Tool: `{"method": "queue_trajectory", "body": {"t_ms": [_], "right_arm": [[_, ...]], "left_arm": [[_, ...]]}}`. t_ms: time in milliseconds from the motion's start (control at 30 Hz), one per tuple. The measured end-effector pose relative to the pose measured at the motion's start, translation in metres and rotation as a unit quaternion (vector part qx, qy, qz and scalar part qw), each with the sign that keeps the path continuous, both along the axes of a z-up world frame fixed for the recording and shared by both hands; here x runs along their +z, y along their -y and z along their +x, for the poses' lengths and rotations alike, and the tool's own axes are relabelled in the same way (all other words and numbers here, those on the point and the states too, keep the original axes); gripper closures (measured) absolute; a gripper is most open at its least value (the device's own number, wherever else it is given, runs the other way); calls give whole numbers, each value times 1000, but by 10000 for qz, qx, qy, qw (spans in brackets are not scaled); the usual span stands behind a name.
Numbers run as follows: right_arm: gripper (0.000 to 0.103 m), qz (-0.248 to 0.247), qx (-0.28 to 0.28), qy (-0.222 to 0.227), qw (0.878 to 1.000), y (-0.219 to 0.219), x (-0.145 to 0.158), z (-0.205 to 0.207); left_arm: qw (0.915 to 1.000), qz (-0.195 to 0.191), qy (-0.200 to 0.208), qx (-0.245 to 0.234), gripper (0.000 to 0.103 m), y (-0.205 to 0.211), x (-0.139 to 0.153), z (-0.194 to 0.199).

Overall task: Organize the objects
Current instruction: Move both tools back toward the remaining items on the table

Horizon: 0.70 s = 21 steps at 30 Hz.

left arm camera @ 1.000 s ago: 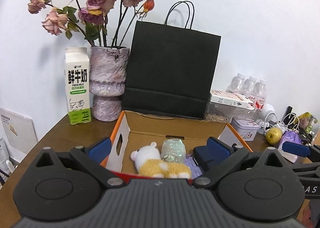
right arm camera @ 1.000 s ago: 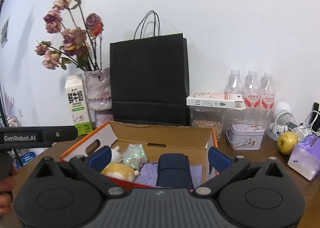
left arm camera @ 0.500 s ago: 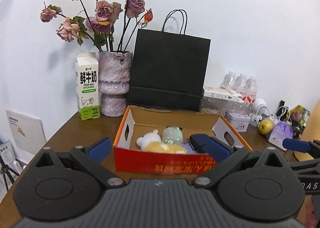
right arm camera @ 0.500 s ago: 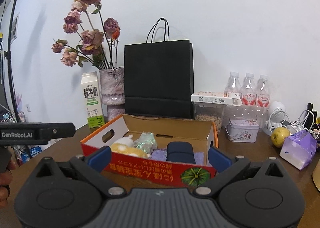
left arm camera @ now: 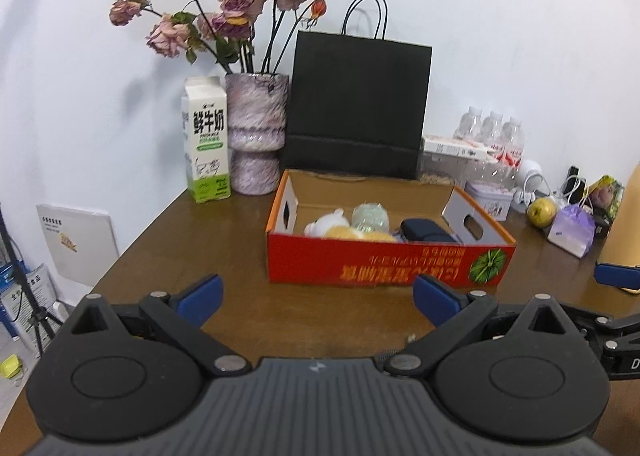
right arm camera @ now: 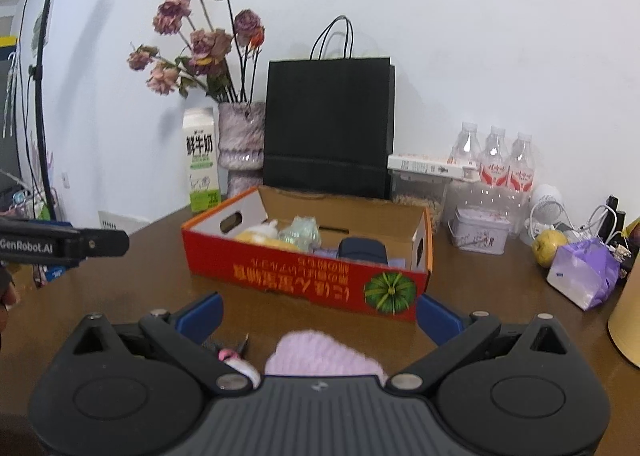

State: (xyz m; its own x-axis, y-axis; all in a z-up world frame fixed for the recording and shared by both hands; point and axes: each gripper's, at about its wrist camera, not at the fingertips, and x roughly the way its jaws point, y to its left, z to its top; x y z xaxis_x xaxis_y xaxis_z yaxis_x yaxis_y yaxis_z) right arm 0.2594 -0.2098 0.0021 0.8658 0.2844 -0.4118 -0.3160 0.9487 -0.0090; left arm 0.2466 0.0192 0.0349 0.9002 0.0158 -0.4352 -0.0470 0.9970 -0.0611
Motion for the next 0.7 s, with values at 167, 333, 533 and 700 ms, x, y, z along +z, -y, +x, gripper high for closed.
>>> {"method": "queue_trajectory", "body": {"t_ms": [167, 333, 533, 700], "right_arm": [[0, -113, 24, -149, 9998, 2, -12, -16], [0, -154, 46, -270, 9995, 5, -24, -31], [0, -182, 57, -446, 9988, 10, -40, -48], [0, -157, -62, -545, 9984, 17, -53, -57]], "left_arm": [[9998, 93, -153, 1, 0, 0, -9, -14], [9994, 185, -290, -29, 0, 2, -19, -28], [9987, 224, -449, -80, 0, 2, -29, -43], [9972, 294, -678, -85, 0, 3, -43, -53]]}}
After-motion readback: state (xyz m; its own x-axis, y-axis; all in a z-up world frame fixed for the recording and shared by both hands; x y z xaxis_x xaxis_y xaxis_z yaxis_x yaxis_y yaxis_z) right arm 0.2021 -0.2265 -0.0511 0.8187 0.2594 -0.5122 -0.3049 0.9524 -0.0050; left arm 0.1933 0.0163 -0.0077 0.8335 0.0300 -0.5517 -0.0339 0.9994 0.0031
